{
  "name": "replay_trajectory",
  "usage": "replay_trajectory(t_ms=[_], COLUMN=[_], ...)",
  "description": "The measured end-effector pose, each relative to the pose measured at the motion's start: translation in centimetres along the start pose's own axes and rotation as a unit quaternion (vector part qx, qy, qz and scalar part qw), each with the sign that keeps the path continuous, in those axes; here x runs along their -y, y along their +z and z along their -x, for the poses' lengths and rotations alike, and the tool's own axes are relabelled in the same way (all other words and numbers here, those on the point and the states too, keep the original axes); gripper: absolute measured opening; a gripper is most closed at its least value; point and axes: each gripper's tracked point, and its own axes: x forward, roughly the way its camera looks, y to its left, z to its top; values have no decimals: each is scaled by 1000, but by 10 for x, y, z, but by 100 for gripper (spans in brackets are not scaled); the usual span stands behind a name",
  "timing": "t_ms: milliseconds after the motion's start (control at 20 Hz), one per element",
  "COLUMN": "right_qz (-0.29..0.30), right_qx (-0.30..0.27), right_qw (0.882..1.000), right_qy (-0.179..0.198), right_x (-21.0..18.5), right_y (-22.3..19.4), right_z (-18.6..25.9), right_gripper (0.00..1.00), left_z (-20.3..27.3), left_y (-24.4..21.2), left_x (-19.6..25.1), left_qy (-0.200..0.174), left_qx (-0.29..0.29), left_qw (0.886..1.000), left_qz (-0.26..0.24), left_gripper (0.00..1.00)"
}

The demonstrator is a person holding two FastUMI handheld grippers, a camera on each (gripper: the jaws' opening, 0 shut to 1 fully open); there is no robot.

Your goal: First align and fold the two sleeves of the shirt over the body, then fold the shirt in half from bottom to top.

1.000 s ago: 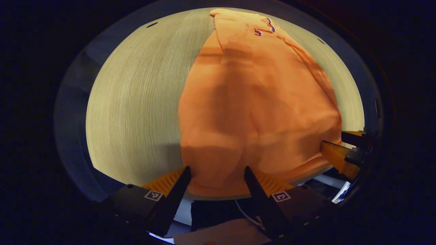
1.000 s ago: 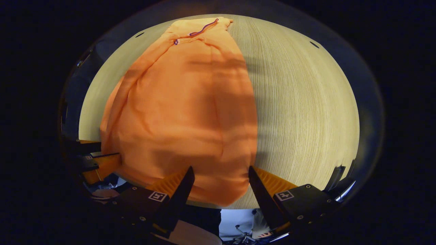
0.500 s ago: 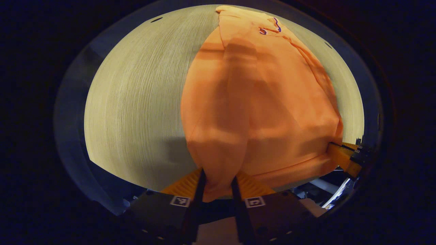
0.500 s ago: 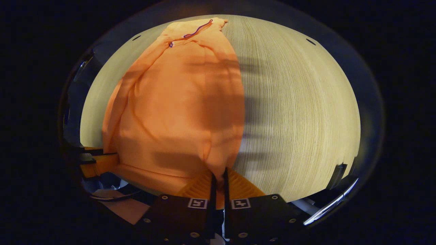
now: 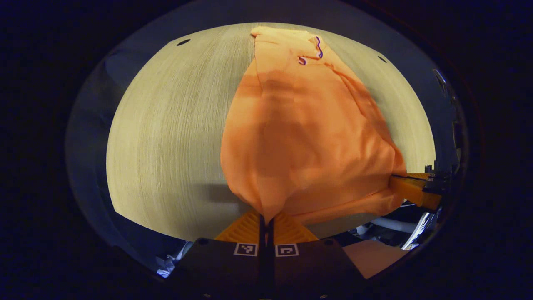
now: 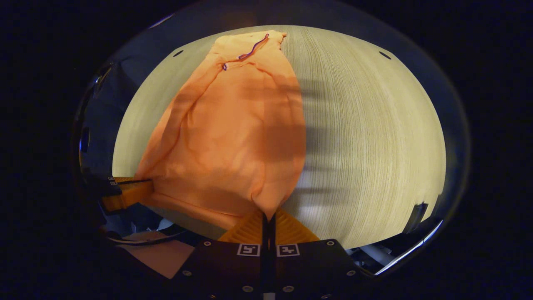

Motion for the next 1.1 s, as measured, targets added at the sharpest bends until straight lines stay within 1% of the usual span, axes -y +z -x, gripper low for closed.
replay_trajectory(t_ms=[250,350,450,500,600,650,850,900,1000,1100], right_qz=[-5,-4,16,18,20,28,26,24,16,3], right_qx=[43,70,103,114,132,151,182,186,198,206], right_qw=[999,997,995,993,991,988,983,982,980,978], right_qy=[10,7,-5,-3,2,-4,-10,-13,-18,-22], right_x=[0,3,5,2,-5,-5,-7,-4,2,10], right_y=[50,82,114,129,159,187,247,263,296,323], right_z=[30,42,54,59,64,66,64,62,57,52], right_gripper=[0,0,0,0,0,0,0,0,0,0], left_z=[33,42,50,52,57,57,59,56,53,46], left_y=[45,71,95,108,139,166,238,242,292,322], left_x=[0,-2,-4,-7,-15,-19,-29,-28,-30,-29], left_qy=[-11,-23,-36,-36,-34,-32,-20,-18,-15,-15], left_qx=[54,68,84,92,114,128,163,173,195,206], left_qw=[998,997,996,995,993,991,986,985,981,978], left_qz=[-9,1,16,18,17,13,6,5,2,3], left_gripper=[1,1,1,1,1,0,1,1,1,1])
